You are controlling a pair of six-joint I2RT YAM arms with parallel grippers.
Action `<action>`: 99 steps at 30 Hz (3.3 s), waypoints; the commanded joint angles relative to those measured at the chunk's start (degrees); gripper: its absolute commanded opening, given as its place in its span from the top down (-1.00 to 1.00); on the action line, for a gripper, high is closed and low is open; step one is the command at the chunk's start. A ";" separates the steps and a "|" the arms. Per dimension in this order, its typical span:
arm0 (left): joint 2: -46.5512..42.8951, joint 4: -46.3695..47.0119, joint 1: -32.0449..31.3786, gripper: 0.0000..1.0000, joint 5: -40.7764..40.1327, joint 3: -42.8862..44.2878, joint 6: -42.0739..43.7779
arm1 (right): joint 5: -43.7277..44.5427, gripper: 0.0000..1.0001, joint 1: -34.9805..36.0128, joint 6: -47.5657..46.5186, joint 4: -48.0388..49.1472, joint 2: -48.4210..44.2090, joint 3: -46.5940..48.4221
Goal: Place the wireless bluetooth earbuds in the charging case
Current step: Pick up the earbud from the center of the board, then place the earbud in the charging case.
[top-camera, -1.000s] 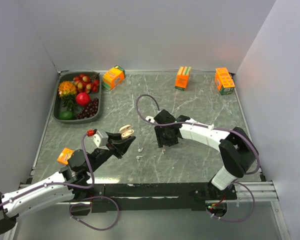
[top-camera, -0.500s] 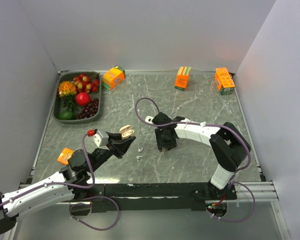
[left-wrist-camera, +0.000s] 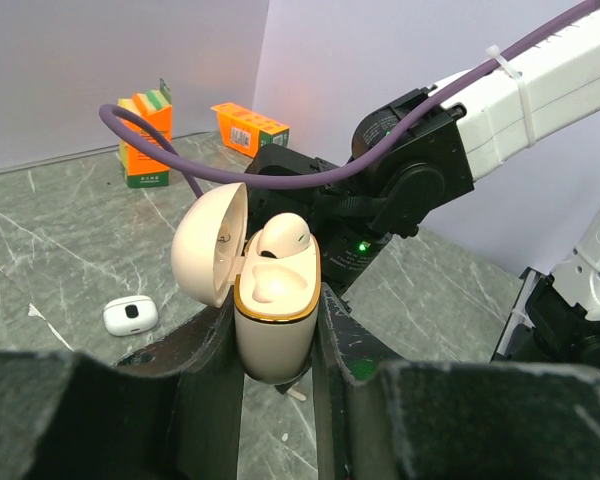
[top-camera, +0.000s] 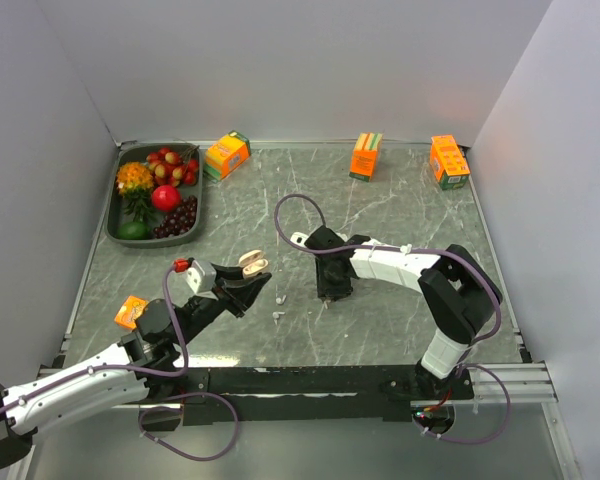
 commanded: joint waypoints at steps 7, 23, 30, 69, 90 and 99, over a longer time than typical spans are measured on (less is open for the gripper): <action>-0.50 1.59 -0.16 0.98 -0.34 0.60 -0.69 | 1.77 0.24 1.29 2.59 1.66 1.51 -1.49; -0.58 1.42 -0.34 0.98 -0.17 0.68 -1.05 | 2.47 0.73 2.00 3.73 1.13 0.64 -1.58; -0.59 1.59 -0.34 0.98 -0.17 0.60 -1.05 | 3.00 1.00 2.00 3.99 0.25 -0.77 -1.14; 16.19 14.59 -0.34 0.98 -2.28 7.89 3.70 | 25.94 1.00 12.35 -24.12 45.76 -41.55 -3.85; 24.81 24.27 0.54 0.98 2.12 10.53 5.81 | 29.45 1.00 27.30 -32.48 63.27 -41.82 -8.87; 24.11 24.01 0.63 0.98 2.65 10.18 5.55 | 28.66 1.00 29.42 -32.48 62.92 -38.48 -8.17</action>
